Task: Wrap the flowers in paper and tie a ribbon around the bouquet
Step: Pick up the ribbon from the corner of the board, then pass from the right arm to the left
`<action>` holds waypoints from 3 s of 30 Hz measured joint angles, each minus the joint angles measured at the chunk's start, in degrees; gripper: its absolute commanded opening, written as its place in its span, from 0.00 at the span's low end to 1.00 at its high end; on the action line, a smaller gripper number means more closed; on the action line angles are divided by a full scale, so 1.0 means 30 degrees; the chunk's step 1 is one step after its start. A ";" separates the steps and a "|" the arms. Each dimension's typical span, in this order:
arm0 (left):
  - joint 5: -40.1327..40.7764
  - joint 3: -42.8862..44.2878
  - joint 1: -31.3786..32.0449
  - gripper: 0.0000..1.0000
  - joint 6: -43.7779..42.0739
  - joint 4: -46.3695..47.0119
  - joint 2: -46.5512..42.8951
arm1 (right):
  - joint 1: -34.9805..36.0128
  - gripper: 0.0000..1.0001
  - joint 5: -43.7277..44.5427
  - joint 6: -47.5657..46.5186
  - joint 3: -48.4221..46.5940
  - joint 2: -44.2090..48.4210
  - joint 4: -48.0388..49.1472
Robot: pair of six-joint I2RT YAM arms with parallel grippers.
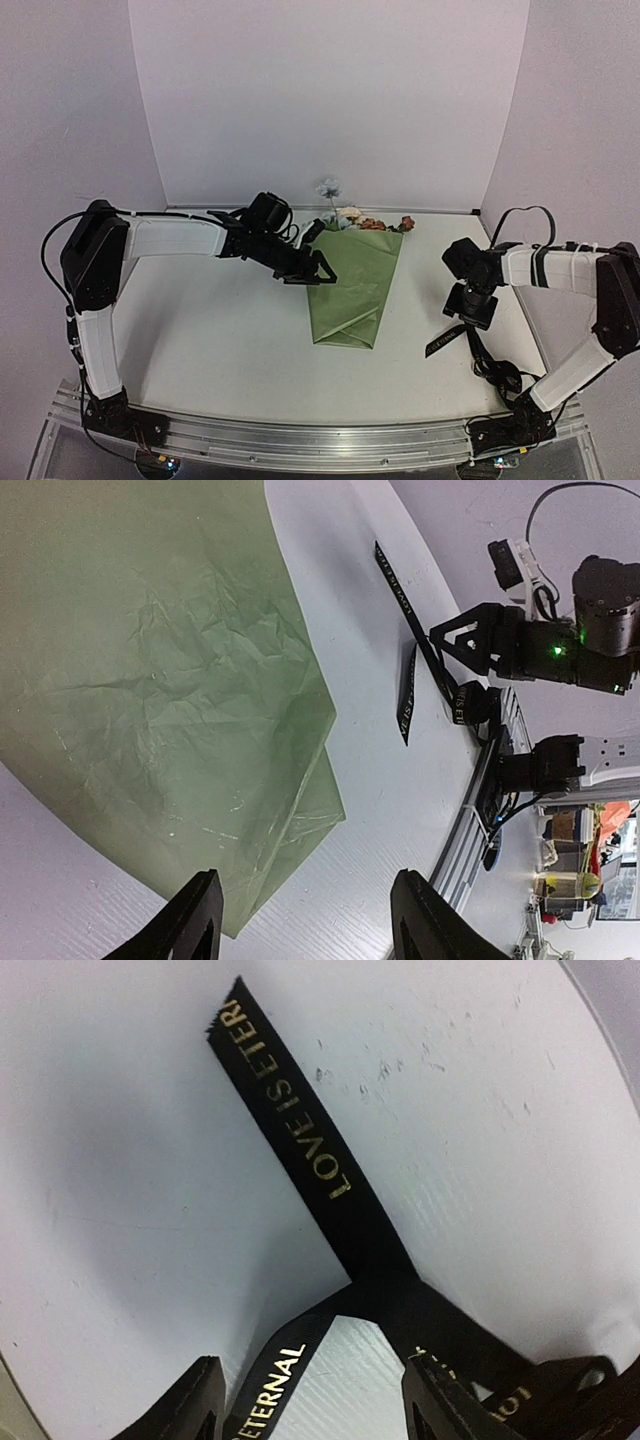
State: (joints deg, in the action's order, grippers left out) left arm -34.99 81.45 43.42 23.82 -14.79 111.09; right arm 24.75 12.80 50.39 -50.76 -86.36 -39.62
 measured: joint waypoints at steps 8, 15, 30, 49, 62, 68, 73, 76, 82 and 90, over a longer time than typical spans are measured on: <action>-0.0130 0.0000 0.0000 0.60 -0.0441 -0.0718 0.0000 | -0.0029 0.51 0.0429 -0.5848 0.0100 0.0657 -0.0253; -0.0130 0.0327 0.0000 0.60 -0.0498 -0.1070 0.0000 | -0.0328 0.52 0.0499 -0.7164 0.0200 -0.0032 -0.0821; -0.0108 0.0328 0.0000 0.59 -0.0447 -0.1083 0.0000 | -0.1860 0.34 -0.0569 -0.6092 0.0207 -0.2311 -0.1421; -0.0279 0.0774 0.0000 0.62 -0.0744 -0.0757 -0.0007 | -0.1530 0.00 -0.3458 -0.6940 -0.0932 0.0233 -0.1420; -0.2175 0.0992 0.0543 0.70 -0.2490 0.0830 -0.0109 | 0.2831 0.00 -0.9115 -0.9583 -0.4082 0.2568 -0.1556; -0.2277 0.1734 0.1758 0.72 -0.3082 0.0968 -0.0109 | 0.4036 0.00 -1.0666 -0.9869 -0.6141 0.2127 -0.1541; -0.2289 0.1971 0.2193 0.72 -0.3488 0.1295 -0.0109 | 0.4674 0.00 -1.1838 -0.9961 -0.7046 0.1522 -0.1549; -0.2277 0.2262 0.2193 0.72 -0.3740 0.1298 -0.0048 | 0.4855 0.00 -1.2421 -1.0020 -0.7250 0.1387 -0.1561; -0.2133 0.3148 0.2366 0.72 -0.4266 0.1287 0.0360 | 0.4972 0.00 -1.3107 -1.0083 -0.7567 0.1368 -0.1707; -0.1405 0.3970 0.2850 0.72 -0.4814 0.1129 0.1686 | 0.5071 0.00 -1.3545 -1.0140 -0.7920 0.1287 -0.1836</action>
State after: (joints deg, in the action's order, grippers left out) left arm -39.20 93.36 51.97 9.38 -11.41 116.15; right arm 39.97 -27.83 19.97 -74.51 -82.50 -45.12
